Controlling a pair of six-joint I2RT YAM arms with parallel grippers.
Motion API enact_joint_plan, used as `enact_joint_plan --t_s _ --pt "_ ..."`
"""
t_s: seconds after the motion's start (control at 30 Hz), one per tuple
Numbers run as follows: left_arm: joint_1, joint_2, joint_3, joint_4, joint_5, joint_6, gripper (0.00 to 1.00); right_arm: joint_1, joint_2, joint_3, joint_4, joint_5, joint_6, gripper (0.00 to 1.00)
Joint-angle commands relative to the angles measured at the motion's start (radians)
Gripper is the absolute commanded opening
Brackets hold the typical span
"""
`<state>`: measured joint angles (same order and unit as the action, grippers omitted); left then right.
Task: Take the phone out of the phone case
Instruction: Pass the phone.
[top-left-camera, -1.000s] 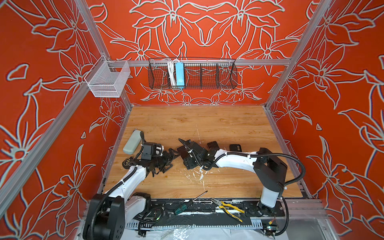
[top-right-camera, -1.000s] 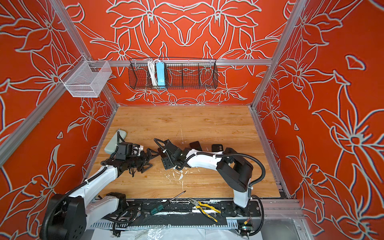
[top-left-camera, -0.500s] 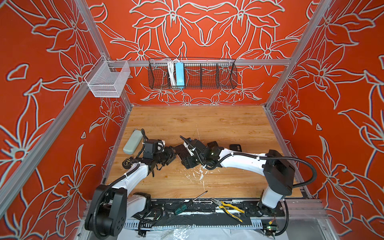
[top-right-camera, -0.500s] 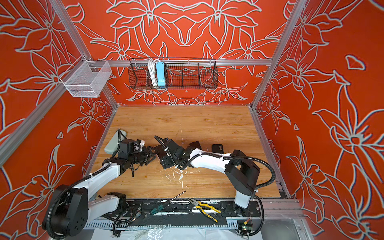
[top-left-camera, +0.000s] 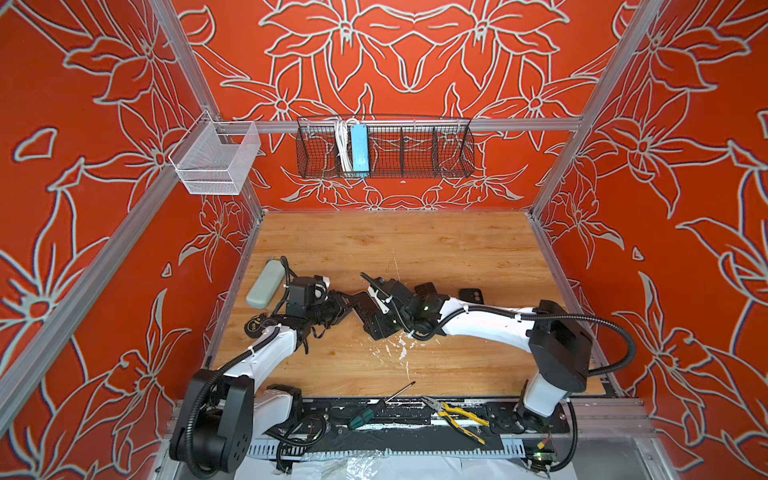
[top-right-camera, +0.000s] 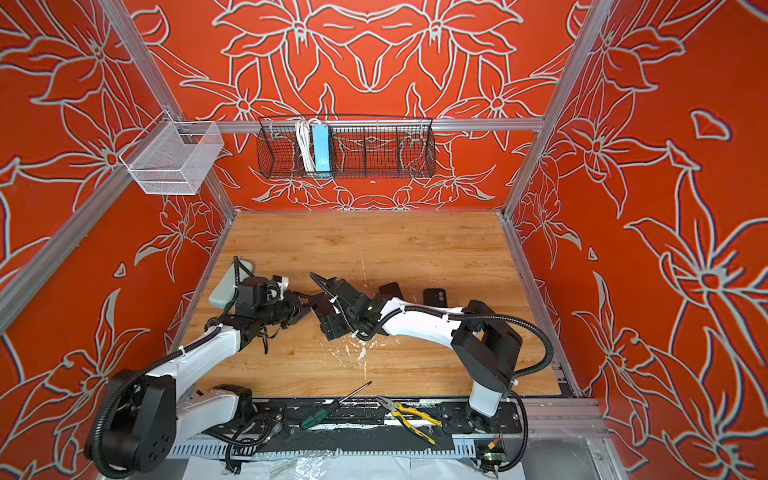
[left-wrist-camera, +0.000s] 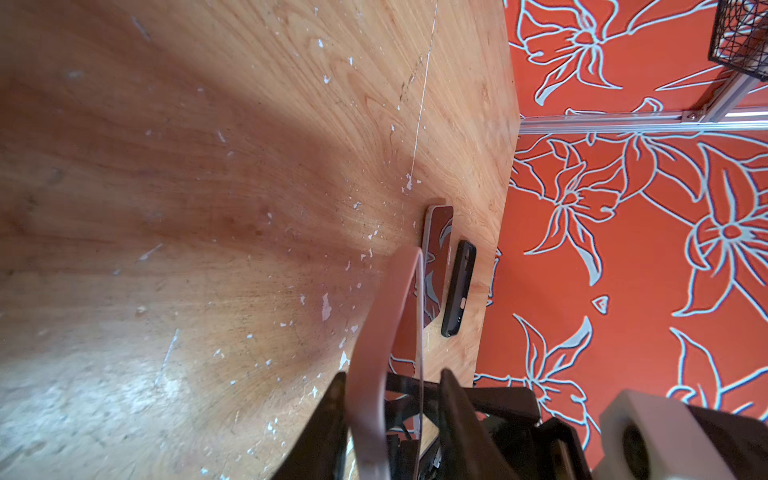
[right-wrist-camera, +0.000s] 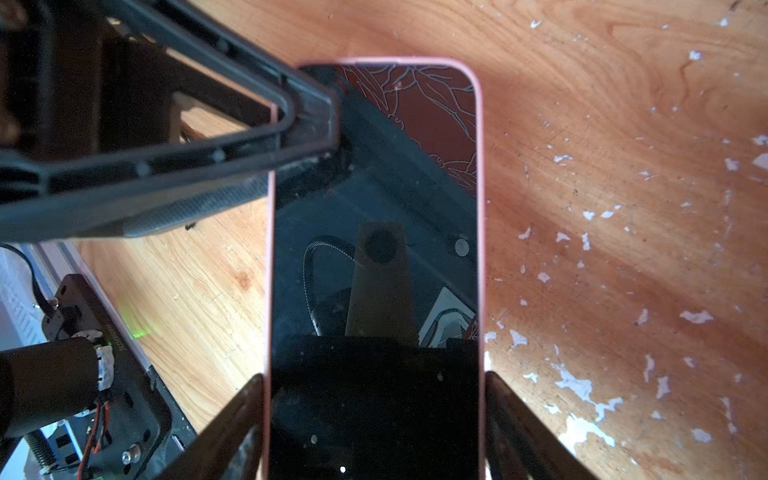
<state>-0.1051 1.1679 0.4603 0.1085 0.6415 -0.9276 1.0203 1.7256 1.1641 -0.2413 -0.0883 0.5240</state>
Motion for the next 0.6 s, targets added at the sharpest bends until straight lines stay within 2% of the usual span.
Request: enact_joint_plan --t_s 0.0,0.47,0.57 --pt "-0.005 0.003 -0.001 0.038 0.004 -0.01 0.33 -0.006 -0.049 -0.003 0.034 -0.019 0.011 0.39" --pt "-0.019 0.024 -0.021 0.089 0.02 -0.037 0.25 -0.006 -0.054 -0.006 0.048 -0.033 0.014 0.39" --pt "-0.025 0.028 -0.025 0.099 0.018 -0.044 0.21 -0.007 -0.054 -0.006 0.05 -0.035 0.014 0.38"
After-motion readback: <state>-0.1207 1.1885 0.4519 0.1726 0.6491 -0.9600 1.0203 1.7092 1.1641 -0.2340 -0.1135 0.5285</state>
